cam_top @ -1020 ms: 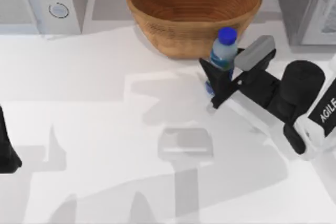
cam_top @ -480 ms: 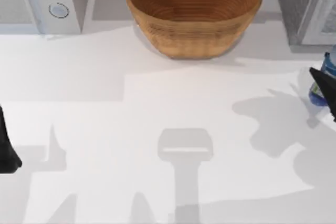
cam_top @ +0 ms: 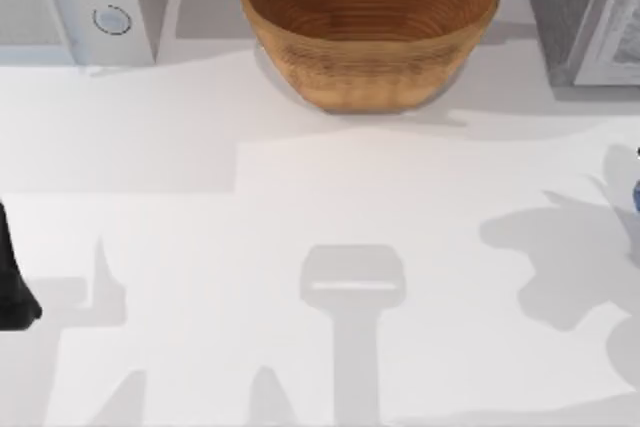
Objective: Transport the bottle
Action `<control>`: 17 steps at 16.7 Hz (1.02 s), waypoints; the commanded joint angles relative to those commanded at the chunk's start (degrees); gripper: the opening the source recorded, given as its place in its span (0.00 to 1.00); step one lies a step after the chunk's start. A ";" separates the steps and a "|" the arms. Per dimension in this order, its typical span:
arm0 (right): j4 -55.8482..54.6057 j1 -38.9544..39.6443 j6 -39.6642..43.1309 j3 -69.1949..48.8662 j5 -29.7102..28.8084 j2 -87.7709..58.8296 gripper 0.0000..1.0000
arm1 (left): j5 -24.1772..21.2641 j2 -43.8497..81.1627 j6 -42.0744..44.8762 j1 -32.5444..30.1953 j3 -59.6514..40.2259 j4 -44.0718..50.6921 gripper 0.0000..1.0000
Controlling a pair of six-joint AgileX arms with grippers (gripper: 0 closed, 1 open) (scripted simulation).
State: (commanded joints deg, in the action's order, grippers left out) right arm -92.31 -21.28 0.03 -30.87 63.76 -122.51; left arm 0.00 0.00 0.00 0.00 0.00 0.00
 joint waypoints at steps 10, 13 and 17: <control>-2.57 8.11 0.34 -7.31 -8.23 -10.42 0.00 | 0.00 0.00 0.00 0.00 0.00 0.00 1.00; -2.81 8.97 0.37 -8.09 -9.11 -11.34 0.00 | 0.00 0.00 0.00 0.00 0.00 0.00 1.00; -2.81 8.97 0.37 -8.09 -9.11 -11.34 0.15 | 0.00 0.00 0.00 0.00 0.00 0.00 1.00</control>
State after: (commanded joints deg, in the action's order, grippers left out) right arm -95.12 -12.32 0.40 -38.97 54.65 -133.85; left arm 0.00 0.00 0.00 0.00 0.00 0.00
